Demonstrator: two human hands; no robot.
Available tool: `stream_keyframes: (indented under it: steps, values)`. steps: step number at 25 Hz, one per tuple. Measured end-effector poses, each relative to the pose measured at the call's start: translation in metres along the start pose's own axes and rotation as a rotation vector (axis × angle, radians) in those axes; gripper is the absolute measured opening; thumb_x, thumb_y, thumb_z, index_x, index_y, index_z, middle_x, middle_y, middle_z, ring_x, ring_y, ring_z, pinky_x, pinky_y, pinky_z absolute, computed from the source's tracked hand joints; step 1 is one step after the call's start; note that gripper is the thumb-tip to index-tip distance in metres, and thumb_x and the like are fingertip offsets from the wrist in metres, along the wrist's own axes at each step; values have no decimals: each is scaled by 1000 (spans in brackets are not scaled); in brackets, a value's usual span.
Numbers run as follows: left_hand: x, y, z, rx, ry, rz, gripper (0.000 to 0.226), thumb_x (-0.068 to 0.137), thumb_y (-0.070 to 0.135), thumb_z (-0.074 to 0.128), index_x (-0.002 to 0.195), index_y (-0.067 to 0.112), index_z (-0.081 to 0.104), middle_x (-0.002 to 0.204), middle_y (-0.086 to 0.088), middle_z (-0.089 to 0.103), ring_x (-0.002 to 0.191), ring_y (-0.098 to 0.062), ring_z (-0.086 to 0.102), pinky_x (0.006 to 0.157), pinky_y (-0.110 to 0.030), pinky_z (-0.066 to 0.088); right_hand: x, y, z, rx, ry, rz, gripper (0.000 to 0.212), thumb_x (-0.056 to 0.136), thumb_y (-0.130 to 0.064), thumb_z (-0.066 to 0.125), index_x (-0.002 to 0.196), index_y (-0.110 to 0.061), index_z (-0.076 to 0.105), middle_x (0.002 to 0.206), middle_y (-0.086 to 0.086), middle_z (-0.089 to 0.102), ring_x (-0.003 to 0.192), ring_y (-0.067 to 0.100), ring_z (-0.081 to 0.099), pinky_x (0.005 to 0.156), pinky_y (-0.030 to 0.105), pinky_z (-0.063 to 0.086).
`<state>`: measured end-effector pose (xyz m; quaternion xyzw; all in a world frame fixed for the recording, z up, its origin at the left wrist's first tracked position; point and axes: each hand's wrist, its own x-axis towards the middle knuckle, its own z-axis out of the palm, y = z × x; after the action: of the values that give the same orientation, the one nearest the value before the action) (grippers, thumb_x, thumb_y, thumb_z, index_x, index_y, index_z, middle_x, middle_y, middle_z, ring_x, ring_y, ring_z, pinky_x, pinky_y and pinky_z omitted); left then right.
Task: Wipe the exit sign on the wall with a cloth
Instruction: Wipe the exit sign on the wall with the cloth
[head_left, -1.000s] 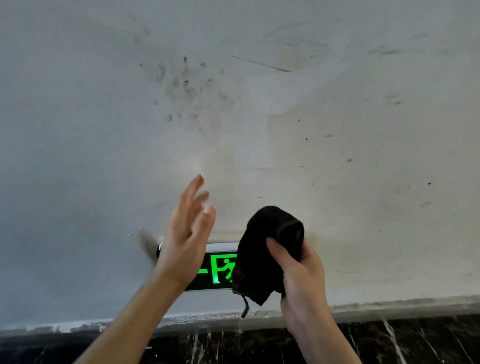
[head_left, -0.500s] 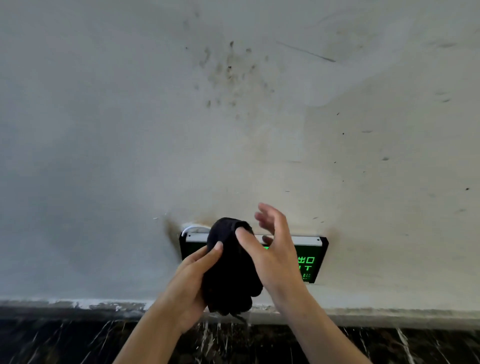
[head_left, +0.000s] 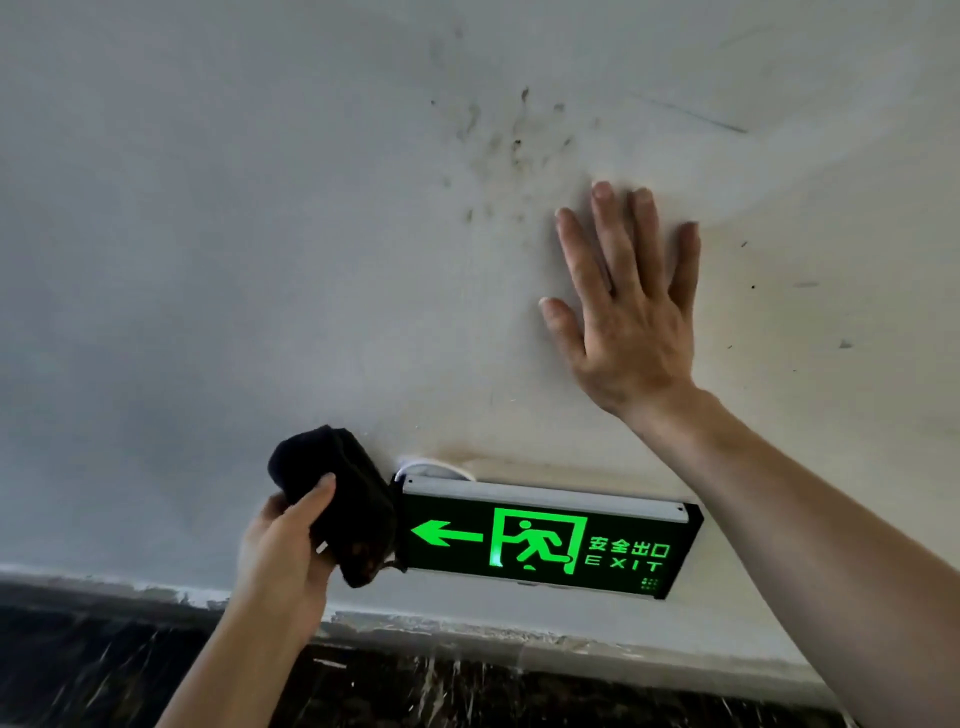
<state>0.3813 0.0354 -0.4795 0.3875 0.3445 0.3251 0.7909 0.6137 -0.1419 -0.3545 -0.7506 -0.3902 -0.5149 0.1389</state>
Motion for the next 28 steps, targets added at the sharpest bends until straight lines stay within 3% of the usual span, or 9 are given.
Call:
stream_keyframes:
  steps: [4,7,9,13,18,21,25,28]
  values:
    - [15,-3,1,159,207,246,40,93,4,66,129,15,54,110,3,67,103,-22,66,84,-42,54,-1,8,22,-126,117,-72,65,94,-47,44,150,-18,27,155,13,33,142,36,20,114,60,7]
    - [17,-23,16,496,223,449,39,92,2,66,116,29,52,99,14,62,92,-2,60,76,-25,49,1,11,30,-154,177,-83,66,94,-51,37,151,-19,25,154,10,25,141,36,19,115,58,6]
    - [19,-40,26,621,188,483,42,92,0,64,115,32,51,99,15,60,88,-5,60,70,-25,49,2,13,34,-170,203,-84,67,94,-53,35,151,-20,25,153,8,23,141,35,19,115,56,4]
    - [22,-72,31,685,146,446,44,94,-2,56,123,31,51,100,11,63,87,-19,64,68,-40,55,2,13,37,-176,243,-88,66,93,-54,34,149,-21,28,152,8,25,140,34,21,116,55,5]
    - [29,-89,14,687,118,433,37,95,-3,55,118,26,54,92,0,66,80,-22,65,56,-26,45,5,13,42,-182,282,-82,65,92,-56,35,148,-22,31,150,8,28,139,35,23,115,56,6]
    - [32,-93,6,682,81,406,31,97,-2,54,108,28,53,87,-3,66,75,-24,64,54,-22,46,6,13,44,-193,299,-79,66,92,-56,34,148,-22,31,150,8,28,138,35,23,115,56,6]
    - [33,-108,-16,735,-7,261,35,98,-3,52,102,32,56,73,-20,66,67,-49,61,53,-46,51,6,14,45,-220,316,-76,67,91,-56,33,148,-21,31,149,10,31,138,35,24,115,56,6]
    - [37,-114,-28,814,-37,185,39,97,-4,52,100,34,57,71,-15,69,66,-43,65,55,-45,55,6,13,46,-231,329,-84,67,91,-56,32,147,-21,33,149,10,32,137,37,27,115,57,8]
